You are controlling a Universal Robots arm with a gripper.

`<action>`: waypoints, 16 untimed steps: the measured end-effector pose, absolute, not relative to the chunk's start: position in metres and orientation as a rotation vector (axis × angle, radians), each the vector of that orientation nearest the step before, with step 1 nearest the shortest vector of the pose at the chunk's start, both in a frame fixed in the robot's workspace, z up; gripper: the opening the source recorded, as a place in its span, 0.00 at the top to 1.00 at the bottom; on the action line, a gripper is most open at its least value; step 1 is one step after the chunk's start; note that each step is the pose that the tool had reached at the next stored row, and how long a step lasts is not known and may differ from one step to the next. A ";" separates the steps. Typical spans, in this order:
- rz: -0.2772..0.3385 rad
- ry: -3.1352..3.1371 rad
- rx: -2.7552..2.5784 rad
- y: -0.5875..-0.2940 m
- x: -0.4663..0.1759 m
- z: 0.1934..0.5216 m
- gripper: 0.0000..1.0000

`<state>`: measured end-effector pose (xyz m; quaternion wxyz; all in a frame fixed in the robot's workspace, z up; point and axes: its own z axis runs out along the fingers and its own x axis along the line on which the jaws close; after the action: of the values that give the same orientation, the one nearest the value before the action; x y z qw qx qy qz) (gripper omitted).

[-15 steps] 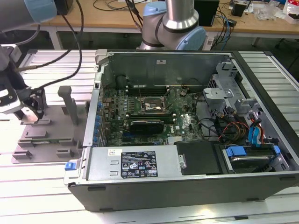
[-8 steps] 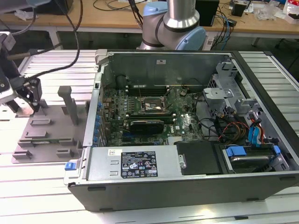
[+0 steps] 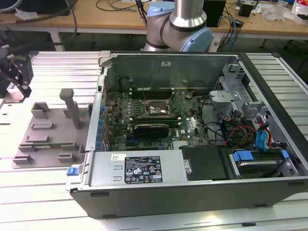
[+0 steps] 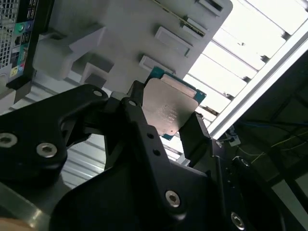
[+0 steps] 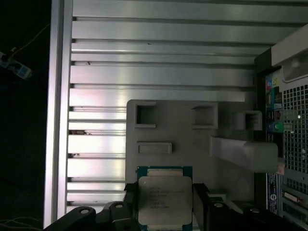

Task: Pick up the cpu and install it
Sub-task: 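Pick up the cpu and move it towards the insertion slot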

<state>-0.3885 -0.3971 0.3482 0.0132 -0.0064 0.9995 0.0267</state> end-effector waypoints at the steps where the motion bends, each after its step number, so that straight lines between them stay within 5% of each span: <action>1: 0.083 3.114 -0.020 -0.397 -0.388 0.358 0.46; 16: 0.083 3.113 -0.020 -0.397 -0.386 0.426 0.46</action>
<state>-0.3864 -0.3970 0.4262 0.0137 -0.0064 0.9995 0.0268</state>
